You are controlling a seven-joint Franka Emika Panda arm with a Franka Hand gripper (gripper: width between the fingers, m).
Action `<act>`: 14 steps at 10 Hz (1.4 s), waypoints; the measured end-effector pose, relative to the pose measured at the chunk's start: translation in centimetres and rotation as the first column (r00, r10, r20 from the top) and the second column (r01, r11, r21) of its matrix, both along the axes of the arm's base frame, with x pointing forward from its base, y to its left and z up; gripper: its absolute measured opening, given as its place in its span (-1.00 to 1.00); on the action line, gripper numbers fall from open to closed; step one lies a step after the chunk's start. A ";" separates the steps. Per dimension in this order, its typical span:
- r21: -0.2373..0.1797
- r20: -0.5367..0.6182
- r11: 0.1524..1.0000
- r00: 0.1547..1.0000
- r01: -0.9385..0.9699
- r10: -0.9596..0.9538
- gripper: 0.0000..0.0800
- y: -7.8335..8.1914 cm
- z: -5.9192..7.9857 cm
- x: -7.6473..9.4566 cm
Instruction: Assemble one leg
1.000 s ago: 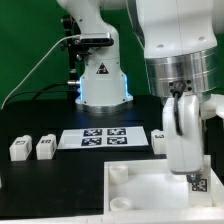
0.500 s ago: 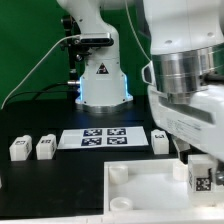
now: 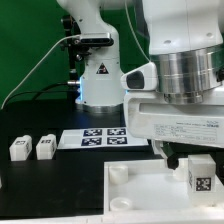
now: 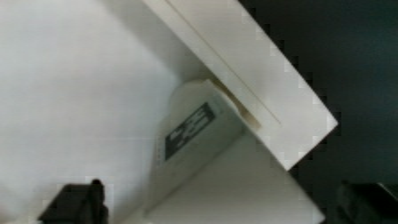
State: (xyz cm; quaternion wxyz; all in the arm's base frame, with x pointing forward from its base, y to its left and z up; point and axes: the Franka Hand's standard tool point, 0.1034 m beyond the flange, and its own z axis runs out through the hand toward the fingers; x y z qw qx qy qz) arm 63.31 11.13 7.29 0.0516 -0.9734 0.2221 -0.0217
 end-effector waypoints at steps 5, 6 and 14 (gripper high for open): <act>-0.048 0.023 0.951 0.952 -0.305 0.306 0.59 -0.6 0.4 0.6; -0.048 0.023 0.950 0.951 -0.308 0.309 0.59 -0.6 0.4 0.6; -0.009 -0.097 0.758 0.754 0.652 -0.649 -0.27 -0.4 0.2 0.3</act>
Offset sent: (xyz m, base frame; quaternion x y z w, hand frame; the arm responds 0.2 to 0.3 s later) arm 0.0081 0.0131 0.0123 0.0212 -0.0069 -0.0640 0.9977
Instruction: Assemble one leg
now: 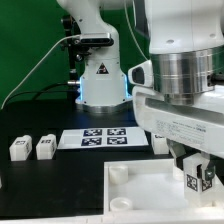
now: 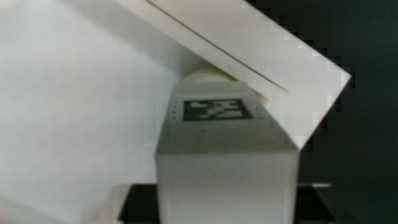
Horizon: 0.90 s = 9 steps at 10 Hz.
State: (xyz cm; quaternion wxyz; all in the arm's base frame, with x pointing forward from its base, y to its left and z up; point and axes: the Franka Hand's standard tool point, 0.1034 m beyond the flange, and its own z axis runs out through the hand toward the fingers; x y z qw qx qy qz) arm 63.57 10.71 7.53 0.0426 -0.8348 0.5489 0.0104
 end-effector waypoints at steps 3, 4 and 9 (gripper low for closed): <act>0.029 -0.095 0.803 0.801 0.595 -0.591 -0.27 0.3 0.0 -0.2; 0.036 -0.092 0.680 0.680 0.733 -0.728 -0.26 0.5 0.1 -0.4; 0.028 -0.077 0.695 0.695 0.719 -0.715 0.39 0.6 0.0 -0.6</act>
Offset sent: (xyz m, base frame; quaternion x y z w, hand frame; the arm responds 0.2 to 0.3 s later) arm -0.0005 0.0024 -0.0079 0.1027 -0.0150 0.5662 0.8177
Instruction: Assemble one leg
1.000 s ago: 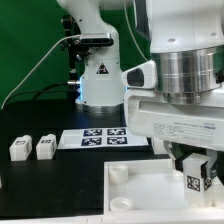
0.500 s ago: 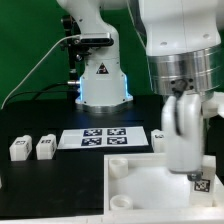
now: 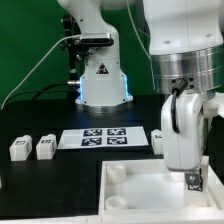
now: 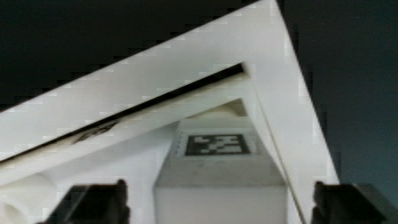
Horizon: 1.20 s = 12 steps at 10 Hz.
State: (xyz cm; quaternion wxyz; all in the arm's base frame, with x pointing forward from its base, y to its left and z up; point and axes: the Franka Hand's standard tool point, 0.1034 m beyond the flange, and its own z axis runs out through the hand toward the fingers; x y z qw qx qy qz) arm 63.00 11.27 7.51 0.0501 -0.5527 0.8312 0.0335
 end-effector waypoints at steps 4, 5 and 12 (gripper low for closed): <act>0.003 0.034 1.000 0.999 -0.019 0.019 0.61 1.6 0.6 -0.9; 0.005 0.043 1.000 0.999 -0.028 0.027 0.62 2.2 1.1 -1.4; 0.012 0.036 0.999 0.998 -0.052 0.052 0.62 3.4 1.8 -2.4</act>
Offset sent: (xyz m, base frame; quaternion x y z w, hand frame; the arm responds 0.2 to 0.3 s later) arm -0.0256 0.0215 0.0165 0.0326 -0.0286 0.0641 0.9970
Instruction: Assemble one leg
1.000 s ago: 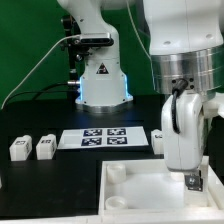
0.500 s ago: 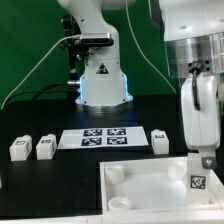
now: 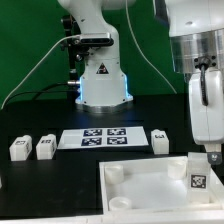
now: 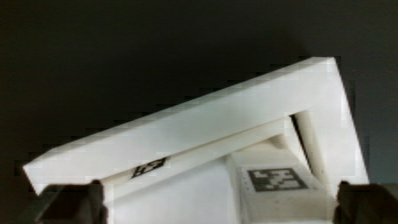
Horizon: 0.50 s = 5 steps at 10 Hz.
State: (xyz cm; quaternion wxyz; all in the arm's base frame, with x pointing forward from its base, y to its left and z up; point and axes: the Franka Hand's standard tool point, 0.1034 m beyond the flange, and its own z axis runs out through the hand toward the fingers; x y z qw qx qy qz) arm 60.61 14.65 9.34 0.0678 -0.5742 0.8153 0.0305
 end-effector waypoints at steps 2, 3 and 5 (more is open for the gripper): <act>0.000 0.000 1.000 1.000 -0.001 0.001 0.62 0.0 0.0 0.0; 0.000 0.000 1.000 1.000 -0.001 0.001 0.62 0.0 0.0 0.0; 0.000 0.000 1.000 1.000 -0.001 0.001 0.62 0.0 0.0 0.0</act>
Offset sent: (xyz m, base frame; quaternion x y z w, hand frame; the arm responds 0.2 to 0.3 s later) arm 0.0000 0.0000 0.0000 0.0000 0.0000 0.0000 1.0000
